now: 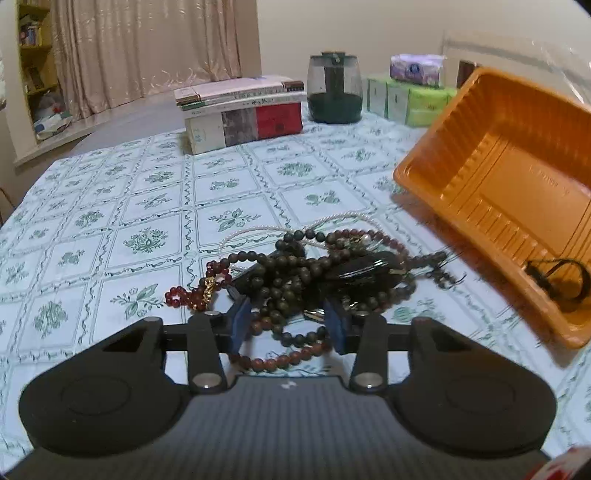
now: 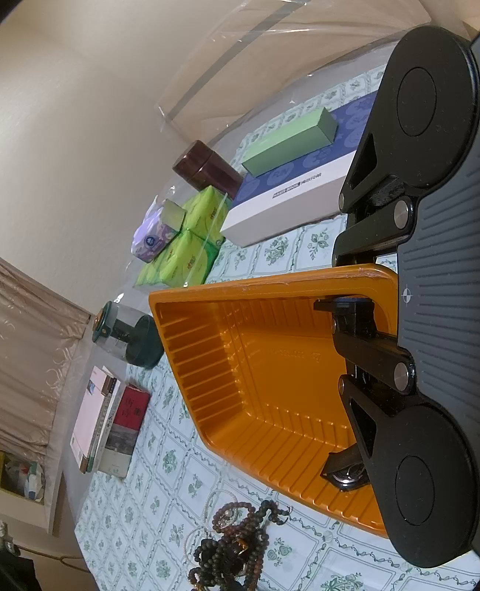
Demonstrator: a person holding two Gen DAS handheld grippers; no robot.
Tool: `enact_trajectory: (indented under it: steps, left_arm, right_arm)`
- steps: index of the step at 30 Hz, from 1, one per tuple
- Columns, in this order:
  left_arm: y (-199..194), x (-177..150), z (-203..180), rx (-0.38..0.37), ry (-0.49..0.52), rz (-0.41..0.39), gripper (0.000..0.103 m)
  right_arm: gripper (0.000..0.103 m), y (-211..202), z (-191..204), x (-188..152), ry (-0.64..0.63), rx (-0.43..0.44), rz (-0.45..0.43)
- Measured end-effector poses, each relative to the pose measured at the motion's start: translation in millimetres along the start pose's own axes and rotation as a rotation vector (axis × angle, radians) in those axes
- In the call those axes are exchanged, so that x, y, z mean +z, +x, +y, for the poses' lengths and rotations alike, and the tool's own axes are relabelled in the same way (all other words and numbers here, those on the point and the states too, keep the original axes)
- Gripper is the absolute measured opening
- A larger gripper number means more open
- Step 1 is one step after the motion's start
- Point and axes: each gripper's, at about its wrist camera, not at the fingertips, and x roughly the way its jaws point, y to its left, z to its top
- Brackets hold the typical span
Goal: Organize jewelry
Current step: 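Grasp a dark bead necklace with the left gripper and lift it high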
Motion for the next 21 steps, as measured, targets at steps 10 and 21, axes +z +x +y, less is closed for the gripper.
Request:
enact_trajectory:
  steps: [10, 21]
  left_arm:
    - [12, 1, -5, 0.022, 0.102, 0.039, 0.008]
    - [-42, 43, 3, -0.107, 0.058, -0.053, 0.006]
  right_arm:
    - [0.003, 1, -1, 0, 0.002, -0.005, 0.003]
    - [0.003, 1, -1, 0, 0.001, -0.006, -0.002]
